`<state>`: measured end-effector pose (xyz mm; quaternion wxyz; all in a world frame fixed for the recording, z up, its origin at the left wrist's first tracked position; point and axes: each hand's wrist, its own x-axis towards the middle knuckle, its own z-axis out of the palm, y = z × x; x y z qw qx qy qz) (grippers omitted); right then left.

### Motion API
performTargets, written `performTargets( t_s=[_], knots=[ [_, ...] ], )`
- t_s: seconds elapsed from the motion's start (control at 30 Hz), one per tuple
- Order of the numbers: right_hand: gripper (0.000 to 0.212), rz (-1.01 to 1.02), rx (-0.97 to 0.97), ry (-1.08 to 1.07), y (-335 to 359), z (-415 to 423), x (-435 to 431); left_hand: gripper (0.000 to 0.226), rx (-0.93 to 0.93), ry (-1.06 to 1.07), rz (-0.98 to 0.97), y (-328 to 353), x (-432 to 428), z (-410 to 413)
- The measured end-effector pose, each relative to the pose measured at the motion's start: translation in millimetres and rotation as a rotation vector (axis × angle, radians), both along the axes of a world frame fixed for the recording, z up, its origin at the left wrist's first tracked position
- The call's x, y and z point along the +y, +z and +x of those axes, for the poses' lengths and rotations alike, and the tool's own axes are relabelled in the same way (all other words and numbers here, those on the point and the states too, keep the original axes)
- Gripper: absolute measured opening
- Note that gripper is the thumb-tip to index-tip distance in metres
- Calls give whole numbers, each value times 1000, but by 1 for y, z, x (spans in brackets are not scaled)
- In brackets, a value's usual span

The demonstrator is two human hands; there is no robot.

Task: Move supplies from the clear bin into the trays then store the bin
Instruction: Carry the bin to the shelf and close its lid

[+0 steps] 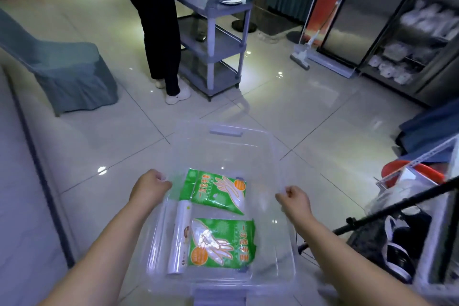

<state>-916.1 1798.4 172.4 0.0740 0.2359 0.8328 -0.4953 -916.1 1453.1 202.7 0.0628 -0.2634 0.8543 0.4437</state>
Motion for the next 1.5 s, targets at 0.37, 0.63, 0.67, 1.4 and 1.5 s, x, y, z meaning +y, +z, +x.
performTargets(
  t_s=[0.37,0.63,0.67,1.4,1.5],
  knots=[
    [15,-37,66,-8,13,-219,-32,20,20,45,72,2,-36,-212],
    [11,-13,94,-234,8,-352,-27,22,-25,-173,81,0,-29,-407],
    [11,-10,97,-268,8,-365,-23,23,-22,-204,69,0,-23,-431],
    [18,55,48,-873,-2,-502,311,14,-78,-756,150,-12,406,-735],
    [19,51,56,-948,-7,-515,343,11,-91,-845,100,-18,451,-761]
  ],
)
